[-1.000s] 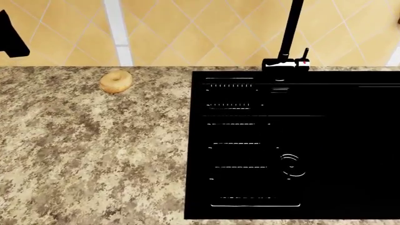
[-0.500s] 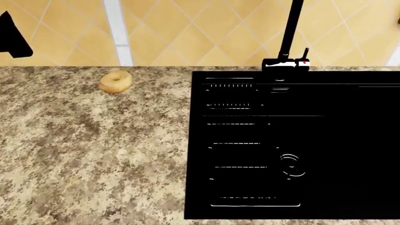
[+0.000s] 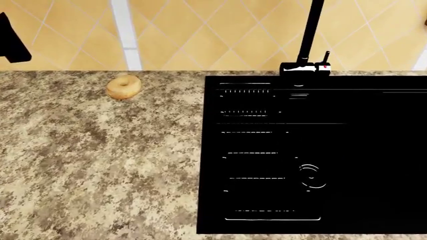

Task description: Pick the cans from the counter and place them in their designated side in the cabinet.

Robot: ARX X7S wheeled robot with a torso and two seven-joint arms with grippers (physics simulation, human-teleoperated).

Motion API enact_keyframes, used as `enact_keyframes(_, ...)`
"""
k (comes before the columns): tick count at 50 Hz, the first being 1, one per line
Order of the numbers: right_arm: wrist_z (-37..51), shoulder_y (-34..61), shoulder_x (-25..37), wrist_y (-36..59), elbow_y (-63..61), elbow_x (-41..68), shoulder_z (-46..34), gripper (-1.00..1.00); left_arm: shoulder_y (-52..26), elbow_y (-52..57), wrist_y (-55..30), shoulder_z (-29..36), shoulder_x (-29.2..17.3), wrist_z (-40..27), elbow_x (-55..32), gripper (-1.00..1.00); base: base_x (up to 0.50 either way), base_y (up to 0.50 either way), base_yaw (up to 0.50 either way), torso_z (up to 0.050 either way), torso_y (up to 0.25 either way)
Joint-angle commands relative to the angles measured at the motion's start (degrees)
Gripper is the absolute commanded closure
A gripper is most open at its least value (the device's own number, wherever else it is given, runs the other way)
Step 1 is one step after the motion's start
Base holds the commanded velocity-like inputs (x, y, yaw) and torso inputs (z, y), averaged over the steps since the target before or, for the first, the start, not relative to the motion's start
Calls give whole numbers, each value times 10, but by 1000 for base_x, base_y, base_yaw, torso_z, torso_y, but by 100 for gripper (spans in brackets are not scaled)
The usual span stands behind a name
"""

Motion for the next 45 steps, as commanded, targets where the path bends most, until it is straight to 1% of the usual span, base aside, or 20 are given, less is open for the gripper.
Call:
enact_keyframes(1,-1,1,0,-3,-1,-2,-3,-100,0,2,-1,0,-2,0,-2,-100,0,0,0,0,0)
enact_keyframes(14,-10,1,0,-7,0,-3,-5,-100,2,-9,15,9,4,2,9,-100,0,0,0,0,0)
enact_keyframes(45,-18,1,0,-11,0,-5,-10,-100,7,5,10,1,-1,-4,0,-100,-4,0,0,0,0)
